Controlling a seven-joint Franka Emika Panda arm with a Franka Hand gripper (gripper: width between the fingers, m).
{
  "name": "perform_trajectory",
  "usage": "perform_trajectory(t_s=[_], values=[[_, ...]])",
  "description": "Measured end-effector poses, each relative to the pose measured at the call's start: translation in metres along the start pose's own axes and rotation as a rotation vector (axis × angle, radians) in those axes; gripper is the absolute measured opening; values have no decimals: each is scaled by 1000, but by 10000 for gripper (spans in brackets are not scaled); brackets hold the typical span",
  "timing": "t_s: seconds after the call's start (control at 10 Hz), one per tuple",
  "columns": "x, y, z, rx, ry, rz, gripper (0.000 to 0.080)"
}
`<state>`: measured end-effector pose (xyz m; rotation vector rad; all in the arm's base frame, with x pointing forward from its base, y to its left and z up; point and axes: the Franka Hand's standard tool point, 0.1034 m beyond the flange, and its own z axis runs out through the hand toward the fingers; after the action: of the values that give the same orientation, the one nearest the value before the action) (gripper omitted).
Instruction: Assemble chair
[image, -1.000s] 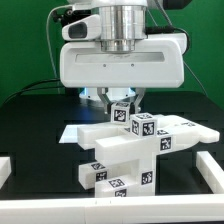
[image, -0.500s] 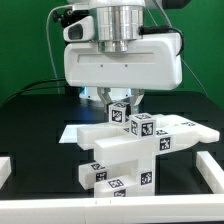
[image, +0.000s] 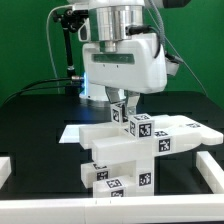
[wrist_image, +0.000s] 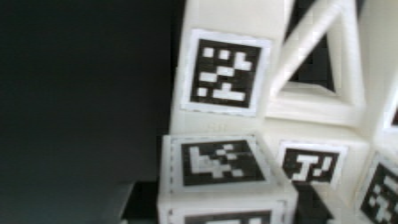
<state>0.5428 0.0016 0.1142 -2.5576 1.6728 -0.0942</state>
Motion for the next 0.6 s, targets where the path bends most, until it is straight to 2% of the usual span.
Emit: perform_trajectory(t_s=[0.2,0.3,0.4,0.5,0.6], values=[[0,0,0,0,0,-47,293],[0,0,0,-5,1,-110,462],[1,0,-1,-7,-2,-277,462],[2,-1,-2,-10,-4,-445,611],[-1,-1,-1,-21,-9,-595,638]])
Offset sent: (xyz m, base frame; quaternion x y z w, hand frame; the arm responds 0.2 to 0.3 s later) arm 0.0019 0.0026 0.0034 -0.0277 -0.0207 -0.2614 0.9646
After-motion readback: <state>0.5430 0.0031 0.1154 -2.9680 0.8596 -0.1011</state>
